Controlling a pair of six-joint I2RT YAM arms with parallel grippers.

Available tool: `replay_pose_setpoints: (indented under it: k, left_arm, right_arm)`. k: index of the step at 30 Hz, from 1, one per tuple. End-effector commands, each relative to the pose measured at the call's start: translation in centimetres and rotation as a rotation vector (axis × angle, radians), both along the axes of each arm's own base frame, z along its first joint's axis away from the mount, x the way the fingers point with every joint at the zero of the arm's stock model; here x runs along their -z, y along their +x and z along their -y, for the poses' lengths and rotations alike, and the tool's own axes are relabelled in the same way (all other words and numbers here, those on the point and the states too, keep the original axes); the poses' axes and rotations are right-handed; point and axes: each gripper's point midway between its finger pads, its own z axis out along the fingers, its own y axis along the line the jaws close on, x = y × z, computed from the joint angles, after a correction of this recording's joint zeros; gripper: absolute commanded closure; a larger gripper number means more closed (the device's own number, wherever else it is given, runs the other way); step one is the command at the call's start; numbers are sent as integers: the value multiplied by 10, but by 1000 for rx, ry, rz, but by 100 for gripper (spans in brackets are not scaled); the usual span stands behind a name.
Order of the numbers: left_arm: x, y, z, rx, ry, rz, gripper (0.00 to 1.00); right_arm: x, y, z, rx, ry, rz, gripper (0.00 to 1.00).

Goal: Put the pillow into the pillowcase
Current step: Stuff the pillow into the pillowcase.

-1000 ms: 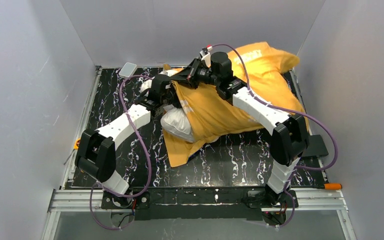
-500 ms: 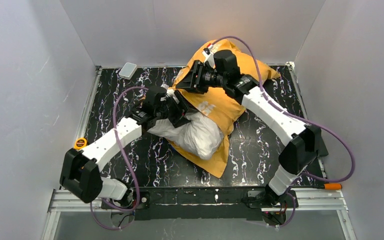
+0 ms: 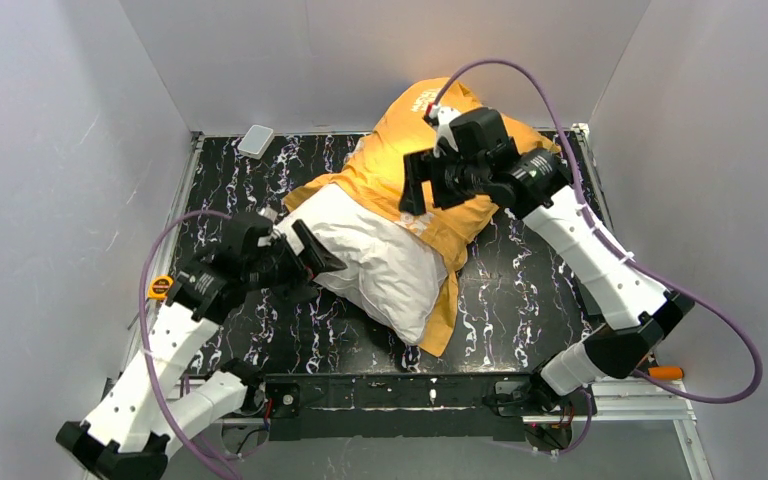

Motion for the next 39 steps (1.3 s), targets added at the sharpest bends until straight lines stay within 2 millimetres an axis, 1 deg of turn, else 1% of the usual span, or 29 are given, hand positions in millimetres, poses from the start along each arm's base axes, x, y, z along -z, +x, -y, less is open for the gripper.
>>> replay_pose_setpoints:
  k: [1, 4, 6, 7, 8, 10, 13, 16, 17, 19, 21, 22, 23, 24, 28, 30, 32, 33, 35, 39]
  left_arm:
    - [22, -24, 8, -20, -125, -126, 10]
    - [26, -23, 19, -34, -224, -141, 11]
    - [28, -17, 28, -32, -273, -148, 11]
    - [27, -13, 34, -24, -291, -145, 11]
    - [25, -9, 41, -14, -308, -138, 11]
    - [29, -4, 54, 13, -307, -151, 11]
    - [34, 6, 77, 52, -320, -170, 11]
    - [36, 18, 97, 82, -338, -175, 11]
    - [37, 22, 102, 90, -333, -170, 13]
    - [39, 29, 107, 101, -313, -160, 17]
    - [42, 34, 112, 111, -301, -154, 29]
    - [43, 36, 113, 114, -296, -153, 35]
    - [45, 38, 113, 112, -290, -151, 42]
    - [46, 41, 113, 106, -286, -142, 51]
    - [46, 47, 114, 91, -286, -123, 75]
    - [42, 51, 115, 85, -293, -106, 86]
    - [35, 57, 117, 77, -298, -81, 98]
    - [32, 62, 118, 69, -298, -67, 100]
    - [22, 73, 122, 55, -306, -30, 100]
    - [1, 98, 134, 57, -327, 31, 100]
  right_arm:
    - [39, -22, 60, 40, -238, 10, 12]
    - [66, -36, 71, 26, -266, -22, 9]
    - [81, -40, 72, 22, -265, -35, 8]
    - [84, -39, 72, 27, -260, -31, 8]
    - [88, -36, 71, 32, -262, -29, 7]
    - [92, -28, 66, 40, -257, -15, 8]
    - [96, -13, 54, 50, -231, 15, 10]
    - [96, 4, 42, 67, -210, 43, 18]
    - [94, 9, 39, 71, -206, 51, 25]
    - [88, 16, 33, 76, -190, 68, 45]
    - [80, 18, 30, 77, -179, 74, 72]
    - [74, 18, 29, 77, -170, 76, 88]
    - [69, 17, 30, 78, -165, 80, 96]
    - [65, 15, 32, 79, -166, 79, 99]
    - [46, 3, 39, 61, -161, 79, 99]
    - [34, -6, 36, 21, -132, 78, 99]
    - [19, -22, 27, -59, -67, 60, 99]
    - [16, -29, 24, -86, -46, 42, 99]
    - [8, -46, 16, -154, 18, 6, 99]
    - [-14, -80, -5, -306, 187, -63, 99]
